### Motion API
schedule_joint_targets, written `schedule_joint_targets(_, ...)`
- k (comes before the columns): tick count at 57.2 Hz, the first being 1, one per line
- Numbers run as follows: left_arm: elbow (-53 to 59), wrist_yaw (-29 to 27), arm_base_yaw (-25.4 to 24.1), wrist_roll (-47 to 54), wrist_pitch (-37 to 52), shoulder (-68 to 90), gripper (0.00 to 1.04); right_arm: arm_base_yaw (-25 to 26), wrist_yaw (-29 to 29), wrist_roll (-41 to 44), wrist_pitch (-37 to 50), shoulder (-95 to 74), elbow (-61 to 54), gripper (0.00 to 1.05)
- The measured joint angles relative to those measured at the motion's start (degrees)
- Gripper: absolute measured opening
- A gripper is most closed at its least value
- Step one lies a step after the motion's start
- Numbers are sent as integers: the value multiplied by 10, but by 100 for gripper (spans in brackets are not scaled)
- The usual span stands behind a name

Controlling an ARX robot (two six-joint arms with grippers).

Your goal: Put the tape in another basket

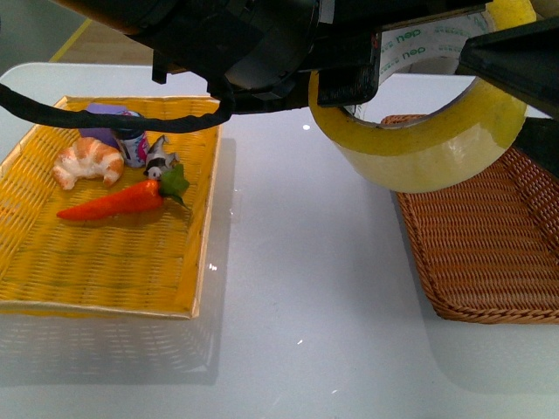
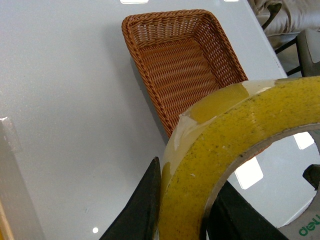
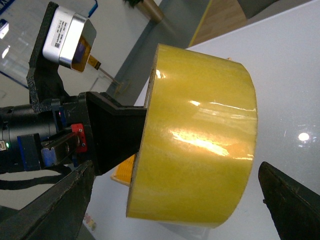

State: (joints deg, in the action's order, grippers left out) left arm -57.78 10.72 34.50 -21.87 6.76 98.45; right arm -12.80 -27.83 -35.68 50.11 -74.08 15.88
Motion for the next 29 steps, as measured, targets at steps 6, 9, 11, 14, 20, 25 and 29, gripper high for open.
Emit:
schedule_joint_targets(6, 0, 2, 0, -1, 0, 0, 16, -3, 8, -10, 2, -5, 1, 91)
schedule_joint_targets(9, 0, 3, 0, -1, 0, 0, 16, -4, 9, -11, 2, -8, 1, 83)
schedule_joint_targets(11, 0, 3, 0, -1, 0, 0, 16, -5, 10, -12, 2, -9, 1, 79)
schedule_joint_targets(14, 0, 3, 0, -1, 0, 0, 16, -6, 10, -14, 2, -9, 1, 70)
schedule_joint_targets(20, 0, 5, 0, -1, 0, 0, 16, -6, 11, -22, 5, -10, 1, 56)
schedule_joint_targets(25, 0, 11, -1, -2, 0, 0, 16, -6, 10, -34, 6, -10, 1, 49)
schedule_joint_targets(29, 0, 14, -2, -2, 0, 0, 18, -5, 10, -38, 6, -10, 1, 49)
